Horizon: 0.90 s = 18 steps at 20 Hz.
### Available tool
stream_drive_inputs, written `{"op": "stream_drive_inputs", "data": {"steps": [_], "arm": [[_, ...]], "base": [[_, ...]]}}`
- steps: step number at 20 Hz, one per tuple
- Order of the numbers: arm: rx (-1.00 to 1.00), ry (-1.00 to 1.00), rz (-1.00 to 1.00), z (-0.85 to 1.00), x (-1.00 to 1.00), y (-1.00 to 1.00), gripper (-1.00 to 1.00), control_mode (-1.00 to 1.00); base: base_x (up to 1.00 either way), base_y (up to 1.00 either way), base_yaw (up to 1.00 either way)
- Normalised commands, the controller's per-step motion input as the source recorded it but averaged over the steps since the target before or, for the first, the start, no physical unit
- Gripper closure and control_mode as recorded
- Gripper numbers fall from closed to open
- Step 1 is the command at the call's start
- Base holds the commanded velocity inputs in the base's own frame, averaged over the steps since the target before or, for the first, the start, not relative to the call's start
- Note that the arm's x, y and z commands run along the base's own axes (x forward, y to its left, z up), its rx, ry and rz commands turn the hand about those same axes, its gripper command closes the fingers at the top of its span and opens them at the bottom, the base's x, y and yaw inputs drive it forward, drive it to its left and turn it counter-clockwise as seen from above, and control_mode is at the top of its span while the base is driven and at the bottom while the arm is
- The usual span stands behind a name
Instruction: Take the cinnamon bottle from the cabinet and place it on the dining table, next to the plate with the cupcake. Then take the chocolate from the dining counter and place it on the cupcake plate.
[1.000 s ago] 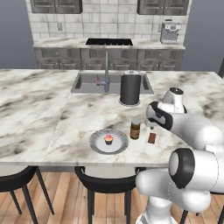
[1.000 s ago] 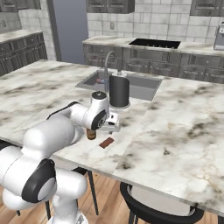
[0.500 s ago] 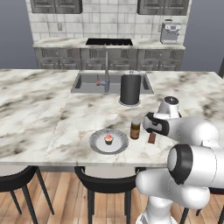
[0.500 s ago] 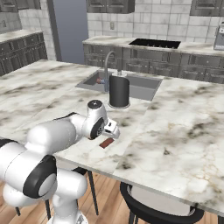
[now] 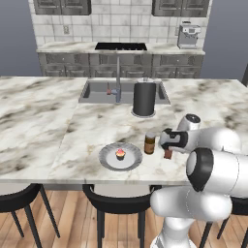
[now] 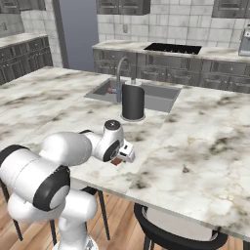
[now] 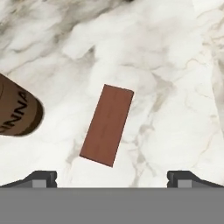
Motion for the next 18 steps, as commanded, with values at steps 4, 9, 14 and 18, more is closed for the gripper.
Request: {"op": "stream_drive_inputs", "data": {"steps": [4, 9, 14, 18], "arm": [[0.01, 0.06, 0.0, -0.19, 0.18, -0.01, -1.0, -1.0], [0.0, 0.05, 0.0, -0.11, 0.27, 0.0, -1.0, -1.0], [0.0, 0.0, 0.0, -0.19, 0.22, 0.0, -1.0, -1.0], [0.0, 0.02, 0.0, -0.28, 0.24, 0.0, -1.0, -1.0]], "base": [[0.0, 0.0, 0.0], [0.0, 0.0, 0.0], [0.0, 0.0, 0.0], [0.0, 0.0, 0.0]]}}
